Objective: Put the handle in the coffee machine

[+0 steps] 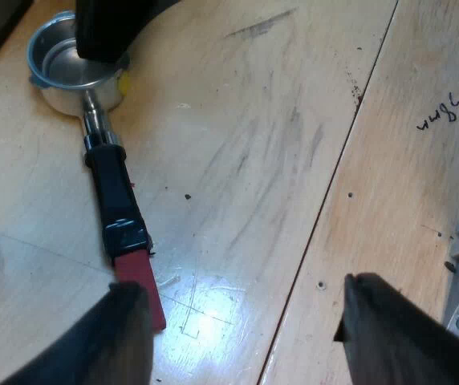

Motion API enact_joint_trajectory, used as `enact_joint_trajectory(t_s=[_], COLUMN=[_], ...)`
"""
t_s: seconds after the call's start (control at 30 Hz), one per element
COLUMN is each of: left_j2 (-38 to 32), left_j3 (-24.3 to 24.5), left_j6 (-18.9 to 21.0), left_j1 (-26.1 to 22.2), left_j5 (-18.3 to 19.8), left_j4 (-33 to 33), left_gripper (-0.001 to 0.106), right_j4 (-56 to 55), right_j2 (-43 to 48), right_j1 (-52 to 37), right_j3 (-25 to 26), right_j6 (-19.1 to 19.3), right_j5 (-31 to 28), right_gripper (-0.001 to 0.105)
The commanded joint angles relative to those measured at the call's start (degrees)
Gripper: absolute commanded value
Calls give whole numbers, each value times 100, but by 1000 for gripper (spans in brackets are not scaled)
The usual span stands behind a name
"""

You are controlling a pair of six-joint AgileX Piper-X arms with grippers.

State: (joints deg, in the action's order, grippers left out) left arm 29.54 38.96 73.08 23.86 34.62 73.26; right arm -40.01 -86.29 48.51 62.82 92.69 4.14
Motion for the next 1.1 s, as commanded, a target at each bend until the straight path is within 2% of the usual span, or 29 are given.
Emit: enact_joint_trajectory(t_s=[0.03, 0.47, 0.57, 1.1], left_j2=[-6, -6, -6, -6], left_j3=[41, 41, 29, 26], left_j6=[-11, -11, -11, -11], left_j1=[-5, -5, -5, -5], left_j5=[-7, -7, -7, -7], left_j4=[15, 15, 15, 15], left_gripper=[55, 55, 55, 55], right_j4=[212, 538, 553, 779], right_j2=[-65, -400, -502, -805], right_j1=[-25, -25, -25, -25], right_j3=[31, 31, 31, 31], right_j6=[354, 694, 917, 1087], right_j5=[134, 397, 397, 386], right_gripper=[82, 82, 82, 82])
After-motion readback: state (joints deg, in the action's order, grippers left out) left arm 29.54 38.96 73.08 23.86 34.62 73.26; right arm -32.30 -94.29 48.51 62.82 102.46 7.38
